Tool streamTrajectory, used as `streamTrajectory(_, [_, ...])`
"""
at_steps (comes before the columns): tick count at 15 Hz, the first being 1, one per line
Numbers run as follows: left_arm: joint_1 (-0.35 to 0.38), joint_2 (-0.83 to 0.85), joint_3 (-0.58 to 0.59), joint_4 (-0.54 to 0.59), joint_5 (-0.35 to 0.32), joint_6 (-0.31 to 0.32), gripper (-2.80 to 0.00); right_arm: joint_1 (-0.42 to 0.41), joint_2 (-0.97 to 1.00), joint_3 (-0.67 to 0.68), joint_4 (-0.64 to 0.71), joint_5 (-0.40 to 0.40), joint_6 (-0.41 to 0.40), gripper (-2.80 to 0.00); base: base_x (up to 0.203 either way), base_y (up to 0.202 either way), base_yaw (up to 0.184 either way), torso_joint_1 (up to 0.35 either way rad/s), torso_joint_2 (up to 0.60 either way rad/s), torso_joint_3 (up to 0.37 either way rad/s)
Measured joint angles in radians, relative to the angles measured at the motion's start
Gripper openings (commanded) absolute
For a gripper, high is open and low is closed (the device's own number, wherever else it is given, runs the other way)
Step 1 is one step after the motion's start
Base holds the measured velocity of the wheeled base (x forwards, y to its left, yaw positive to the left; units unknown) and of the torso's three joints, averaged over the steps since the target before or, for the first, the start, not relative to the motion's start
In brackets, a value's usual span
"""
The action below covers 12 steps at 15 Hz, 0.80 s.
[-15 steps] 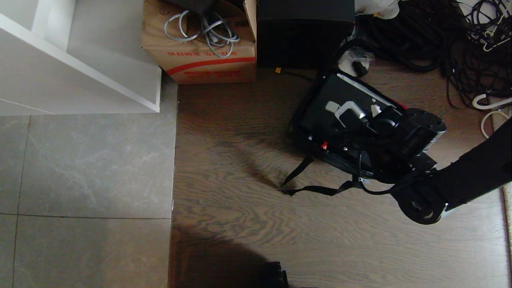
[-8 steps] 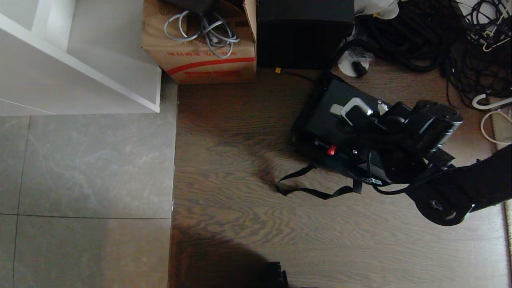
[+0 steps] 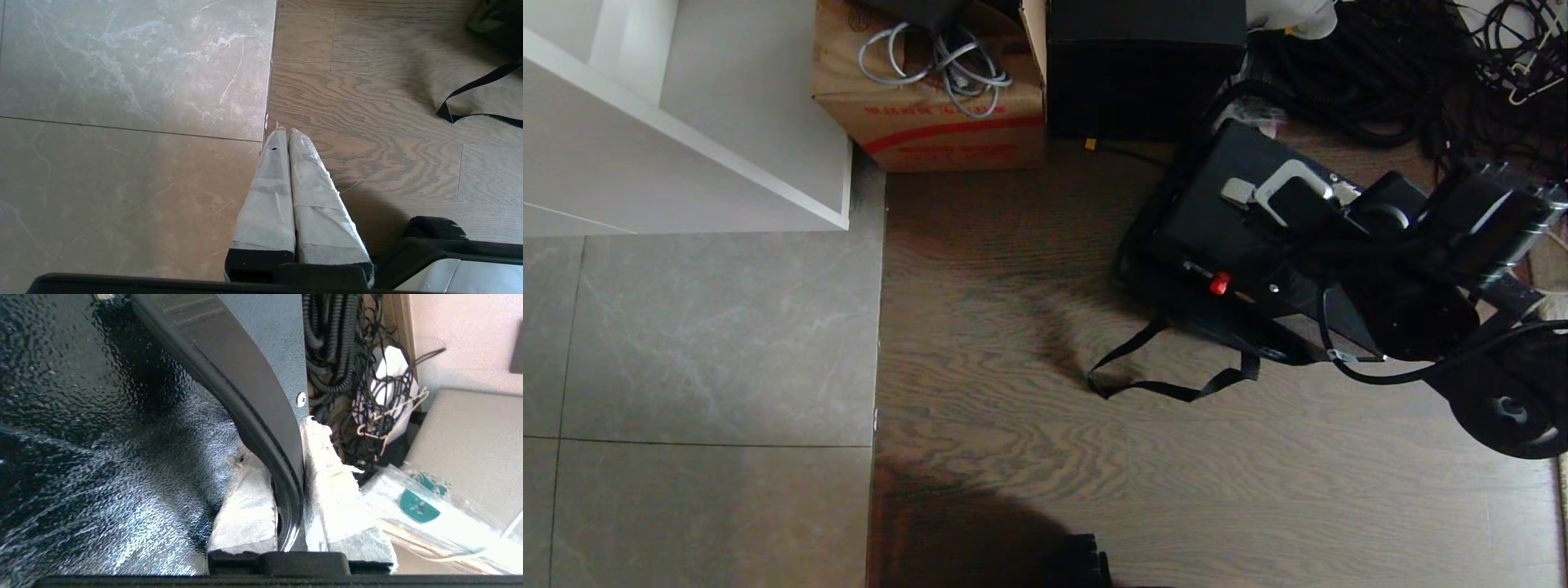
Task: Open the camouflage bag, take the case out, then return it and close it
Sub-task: Lift the black box, then release the handle
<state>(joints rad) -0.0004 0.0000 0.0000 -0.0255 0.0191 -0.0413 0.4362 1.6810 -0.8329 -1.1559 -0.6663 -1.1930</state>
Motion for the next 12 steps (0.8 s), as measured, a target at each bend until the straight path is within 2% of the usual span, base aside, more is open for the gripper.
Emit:
streamTrajectory(8, [0.0,0.0,0.0,0.0,0.0,0.0,-2.8,-0.004,-0.229,0.037,0.172,-0.021,0.006,-2.8,0.0,0.0,0.0,0.0,0.0,0.0])
streamTrajectory(12, [0.0,0.0,0.0,0.0,-0.001,-0.001,-2.8,-0.089,-0.31,0.041,0.238,-0.02,0.006,-2.8,0.0,0.0,0.0,0.0,0.0,0.0])
